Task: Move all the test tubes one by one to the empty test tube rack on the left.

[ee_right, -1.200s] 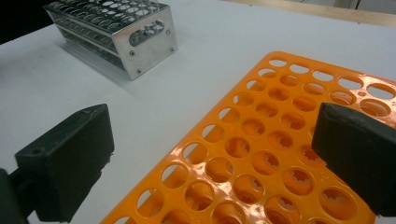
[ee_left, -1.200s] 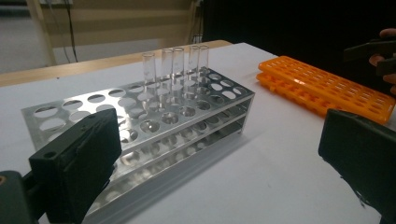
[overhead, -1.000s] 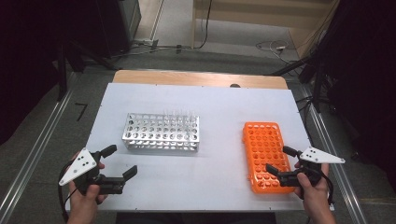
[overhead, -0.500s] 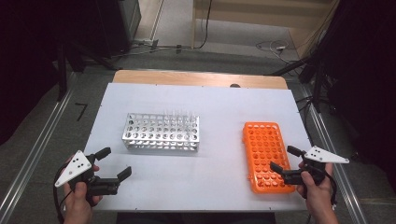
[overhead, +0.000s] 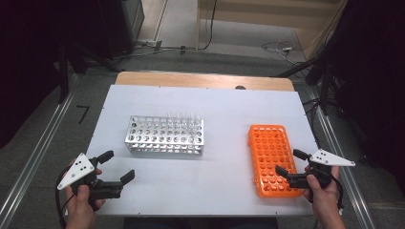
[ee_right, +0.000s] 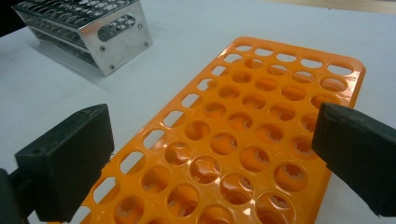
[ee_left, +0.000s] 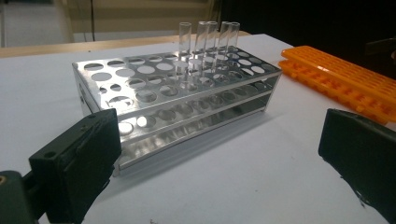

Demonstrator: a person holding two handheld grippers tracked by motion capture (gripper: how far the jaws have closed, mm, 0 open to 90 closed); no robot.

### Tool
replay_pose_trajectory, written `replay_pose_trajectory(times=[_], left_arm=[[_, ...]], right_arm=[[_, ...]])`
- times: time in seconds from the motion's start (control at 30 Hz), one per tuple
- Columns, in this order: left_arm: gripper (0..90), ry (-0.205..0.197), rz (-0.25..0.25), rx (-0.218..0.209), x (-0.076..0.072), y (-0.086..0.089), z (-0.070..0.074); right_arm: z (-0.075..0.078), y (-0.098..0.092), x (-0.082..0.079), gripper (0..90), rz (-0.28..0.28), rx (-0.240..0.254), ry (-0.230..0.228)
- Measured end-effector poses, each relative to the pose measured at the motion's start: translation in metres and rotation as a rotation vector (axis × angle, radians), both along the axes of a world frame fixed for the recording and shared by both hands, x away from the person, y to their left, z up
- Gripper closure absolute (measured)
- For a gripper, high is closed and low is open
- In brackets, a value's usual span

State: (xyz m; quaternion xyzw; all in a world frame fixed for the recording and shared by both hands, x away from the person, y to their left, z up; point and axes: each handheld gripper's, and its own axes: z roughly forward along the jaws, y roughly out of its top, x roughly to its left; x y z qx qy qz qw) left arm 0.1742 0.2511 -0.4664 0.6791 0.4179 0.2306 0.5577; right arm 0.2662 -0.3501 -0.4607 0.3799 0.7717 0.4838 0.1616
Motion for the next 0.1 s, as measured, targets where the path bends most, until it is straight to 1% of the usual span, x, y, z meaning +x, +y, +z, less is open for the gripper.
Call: replay_pose_trajectory(times=[0.1], left_arm=[[0.0, 0.0, -0.002, -0.001, 0.0005, -0.0012, -0.0001]], right_arm=[[-0.0002, -0.0001, 0.0001, 0.0, 0.002, -0.001, 0.001]])
